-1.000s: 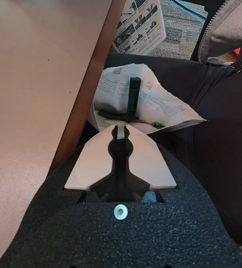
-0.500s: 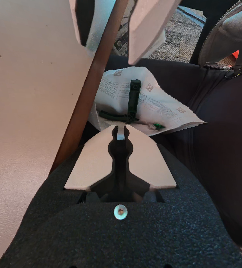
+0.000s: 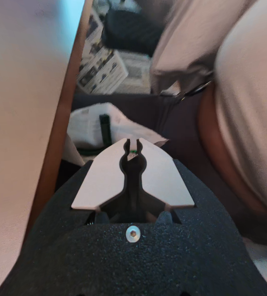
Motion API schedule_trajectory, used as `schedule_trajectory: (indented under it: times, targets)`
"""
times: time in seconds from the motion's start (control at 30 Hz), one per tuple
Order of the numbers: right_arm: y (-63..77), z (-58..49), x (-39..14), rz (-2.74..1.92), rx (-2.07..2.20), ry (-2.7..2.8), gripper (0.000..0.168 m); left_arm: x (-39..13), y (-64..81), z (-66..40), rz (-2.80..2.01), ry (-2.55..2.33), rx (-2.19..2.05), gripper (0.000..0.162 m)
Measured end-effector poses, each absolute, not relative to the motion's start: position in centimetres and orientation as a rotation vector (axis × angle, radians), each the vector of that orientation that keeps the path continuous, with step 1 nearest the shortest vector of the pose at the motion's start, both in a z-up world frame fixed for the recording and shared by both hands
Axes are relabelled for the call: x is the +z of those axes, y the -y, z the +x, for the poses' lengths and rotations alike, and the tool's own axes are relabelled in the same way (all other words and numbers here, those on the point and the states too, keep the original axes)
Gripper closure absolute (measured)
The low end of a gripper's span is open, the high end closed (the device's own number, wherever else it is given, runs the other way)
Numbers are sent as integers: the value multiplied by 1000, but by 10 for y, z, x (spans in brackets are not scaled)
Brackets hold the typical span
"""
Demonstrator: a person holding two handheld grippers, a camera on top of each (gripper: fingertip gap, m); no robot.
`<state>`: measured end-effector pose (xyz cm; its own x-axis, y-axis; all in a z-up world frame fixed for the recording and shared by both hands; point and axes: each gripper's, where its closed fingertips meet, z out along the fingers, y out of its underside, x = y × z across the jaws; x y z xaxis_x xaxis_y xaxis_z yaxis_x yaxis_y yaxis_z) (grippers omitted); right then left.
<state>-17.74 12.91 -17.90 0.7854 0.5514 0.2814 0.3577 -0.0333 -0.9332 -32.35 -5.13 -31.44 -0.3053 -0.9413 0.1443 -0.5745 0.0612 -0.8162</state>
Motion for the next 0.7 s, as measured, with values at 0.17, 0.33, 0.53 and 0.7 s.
schedule_trajectory:
  times: [0.17, 0.33, 0.53, 0.7]
  targets:
    - [-162, -152, -183, -1391, -363, 1072, 122, -207, -10, -312, -1330, -1495, -1136, 154]
    - [-186, -155, -192, -1155, -732, 1303, 131, -134, -152, -293, -1385, -1206, -510, 154]
    - [-203, -157, -200, -1081, -854, 1397, 137, -175, -196, -203, -1431, -1462, -385, 153]
    - [-209, -161, -203, -1031, -880, 1483, 158, -197, -205, -177, -1477, -1623, -420, 153]
